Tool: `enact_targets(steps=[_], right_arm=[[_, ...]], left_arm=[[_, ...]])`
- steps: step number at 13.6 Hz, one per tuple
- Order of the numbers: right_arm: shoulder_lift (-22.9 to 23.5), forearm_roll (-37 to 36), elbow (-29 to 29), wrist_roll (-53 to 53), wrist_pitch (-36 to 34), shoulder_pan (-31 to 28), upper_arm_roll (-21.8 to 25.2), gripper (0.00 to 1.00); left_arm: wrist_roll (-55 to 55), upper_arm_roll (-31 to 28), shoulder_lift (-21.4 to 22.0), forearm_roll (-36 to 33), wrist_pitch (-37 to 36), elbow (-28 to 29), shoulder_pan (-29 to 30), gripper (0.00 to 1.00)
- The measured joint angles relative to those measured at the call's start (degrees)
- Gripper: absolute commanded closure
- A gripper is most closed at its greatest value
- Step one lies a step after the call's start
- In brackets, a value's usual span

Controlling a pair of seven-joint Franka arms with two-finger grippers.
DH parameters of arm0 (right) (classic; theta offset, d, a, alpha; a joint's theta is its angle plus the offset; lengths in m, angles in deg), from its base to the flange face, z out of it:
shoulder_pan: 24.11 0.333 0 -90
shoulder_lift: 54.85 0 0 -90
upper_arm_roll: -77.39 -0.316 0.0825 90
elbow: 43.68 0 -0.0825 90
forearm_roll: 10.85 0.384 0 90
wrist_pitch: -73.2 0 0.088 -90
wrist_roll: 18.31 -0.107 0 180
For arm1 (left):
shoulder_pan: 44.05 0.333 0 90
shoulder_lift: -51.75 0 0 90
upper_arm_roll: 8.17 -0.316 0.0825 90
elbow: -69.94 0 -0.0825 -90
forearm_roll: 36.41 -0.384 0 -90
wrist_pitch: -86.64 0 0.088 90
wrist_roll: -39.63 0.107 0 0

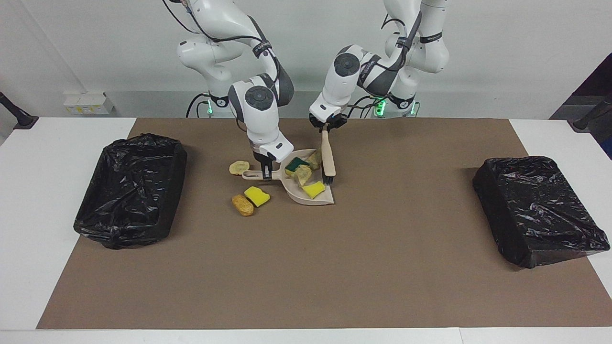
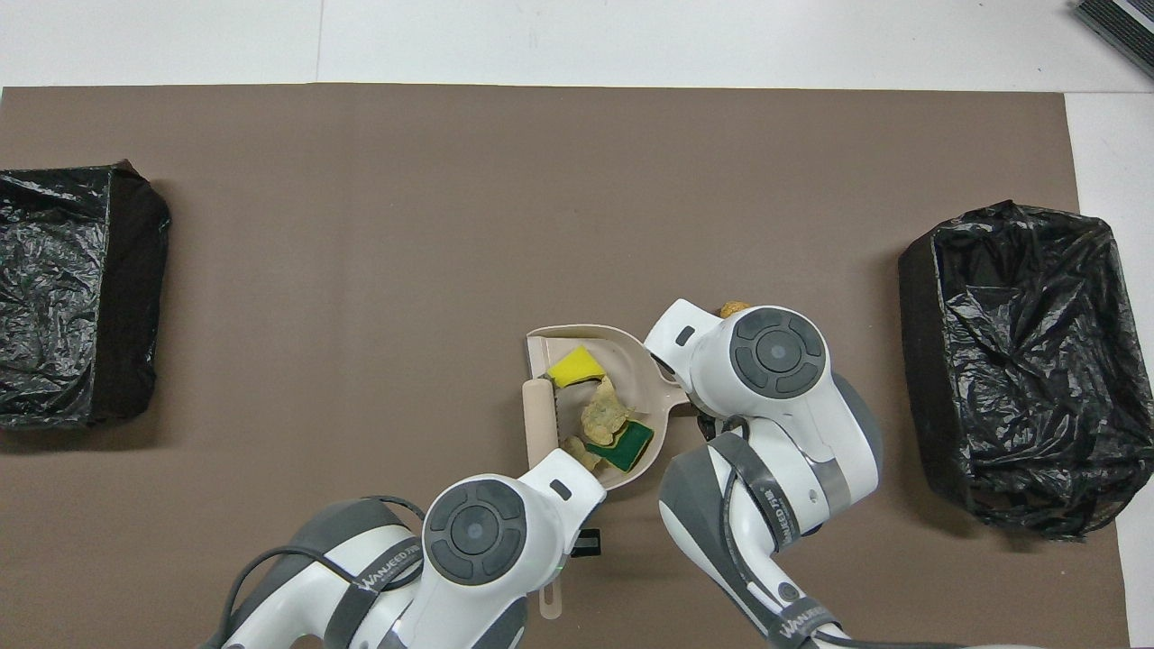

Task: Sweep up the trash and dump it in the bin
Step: 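Carry the loaded dustpan with the right gripper toward the nearer bin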

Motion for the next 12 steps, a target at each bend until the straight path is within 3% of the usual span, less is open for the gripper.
enact_targets(steps=[3,5,8,12], right_arm=[[0.0,0.0,0.0,0.0,0.0,0.0,0.0,1.00],[0.0,0.0,0.0,0.0,0.0,0.0,0.0,1.00],[0.0,0.0,0.0,0.0,-0.1,0.0,0.0,1.00],[0.0,0.0,0.0,0.0,-0.1,-0.1,0.0,1.00]], left_arm=[[-1.7,-0.2,-0.8,0.0,-1.7,-3.9,-0.4,1.00],[-1.7,-0.9,-0.5,0.0,-6.5,-5.1,-0.2,1.00],[-1.8,-1.4,0.5,-0.3,-13.0,-5.2,0.5,1.00],[-2.0,-0.8,2.6,-0.3,-14.3,-2.2,0.7,1.00]])
